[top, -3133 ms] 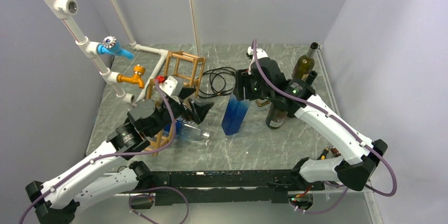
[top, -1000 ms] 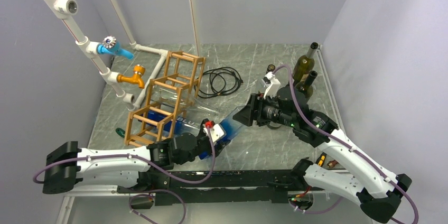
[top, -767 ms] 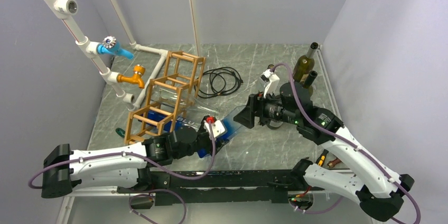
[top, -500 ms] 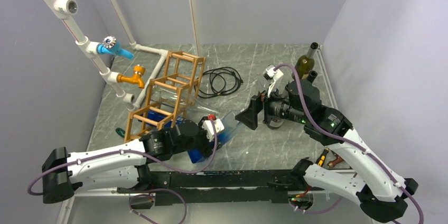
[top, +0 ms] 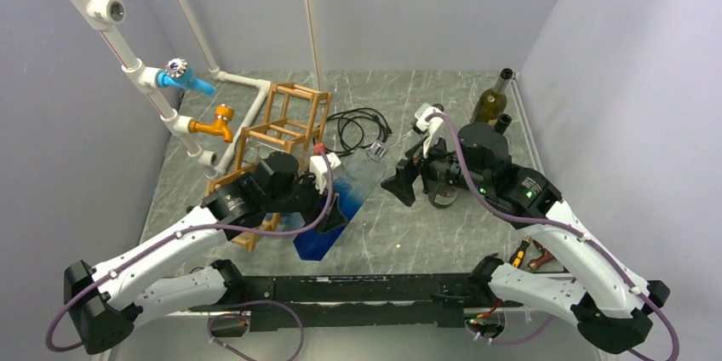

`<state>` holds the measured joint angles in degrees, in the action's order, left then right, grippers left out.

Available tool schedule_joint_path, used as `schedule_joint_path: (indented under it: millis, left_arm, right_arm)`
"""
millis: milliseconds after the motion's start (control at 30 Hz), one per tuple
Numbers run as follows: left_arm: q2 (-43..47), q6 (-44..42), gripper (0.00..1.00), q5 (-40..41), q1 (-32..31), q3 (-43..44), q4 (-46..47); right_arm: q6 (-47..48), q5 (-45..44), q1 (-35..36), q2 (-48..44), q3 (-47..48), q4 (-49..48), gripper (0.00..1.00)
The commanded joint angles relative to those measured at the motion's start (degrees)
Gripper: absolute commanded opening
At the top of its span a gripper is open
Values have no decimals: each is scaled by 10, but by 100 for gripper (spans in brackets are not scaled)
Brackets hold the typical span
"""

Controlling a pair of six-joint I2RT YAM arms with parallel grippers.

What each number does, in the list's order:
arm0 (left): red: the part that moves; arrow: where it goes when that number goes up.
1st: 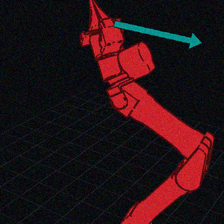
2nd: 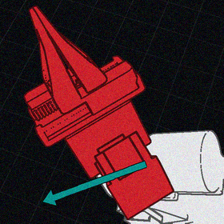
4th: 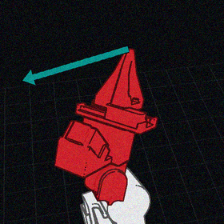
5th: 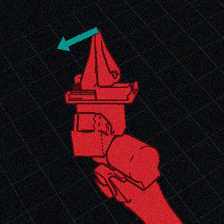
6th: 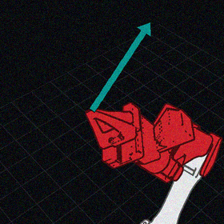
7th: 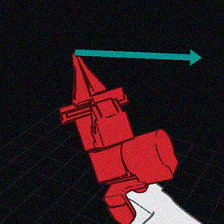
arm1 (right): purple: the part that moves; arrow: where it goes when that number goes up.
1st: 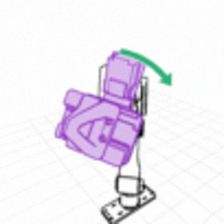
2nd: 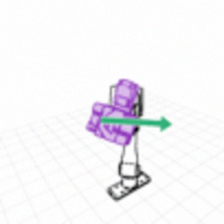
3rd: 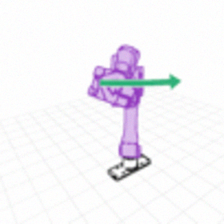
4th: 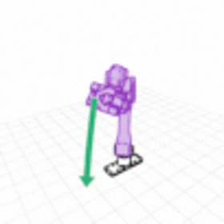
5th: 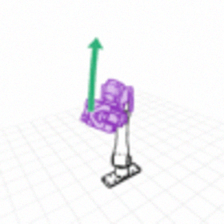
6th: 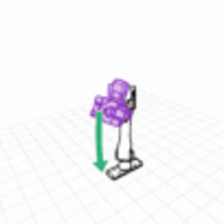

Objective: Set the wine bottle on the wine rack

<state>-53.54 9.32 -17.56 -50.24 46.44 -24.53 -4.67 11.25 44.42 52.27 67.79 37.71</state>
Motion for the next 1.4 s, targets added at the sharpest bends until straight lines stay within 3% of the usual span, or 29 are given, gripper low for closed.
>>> schedule_joint_path:
  millis: [0, 133, 300, 433, 600, 833, 1367]
  left_arm:
    - [5, 27, 0, -136, 26, 66, 29]
    - [-11, 41, 0, -195, 48, 93, 8]
    - [-47, 32, 0, -251, 57, 118, -23]
    - [-72, 22, 0, -281, 74, 140, -58]
    - [-78, 21, 0, -331, 91, 137, -57]
    - [-86, 18, 0, -380, 105, 135, -72]
    - [-86, 20, 0, -439, 105, 119, -87]
  right_arm:
    - [122, 33, 0, -21, 19, -51, 99]
    - [241, 79, 0, -16, 34, 4, 99]
    - [421, 74, 31, -74, 2, 16, 99]
    - [500, 117, 52, -75, 14, 15, 99]
    - [560, 131, 86, -7, 61, 60, 100]
    - [631, -24, 218, 62, 65, 83, 100]
    - [785, -188, 329, 91, 32, 127, 99]
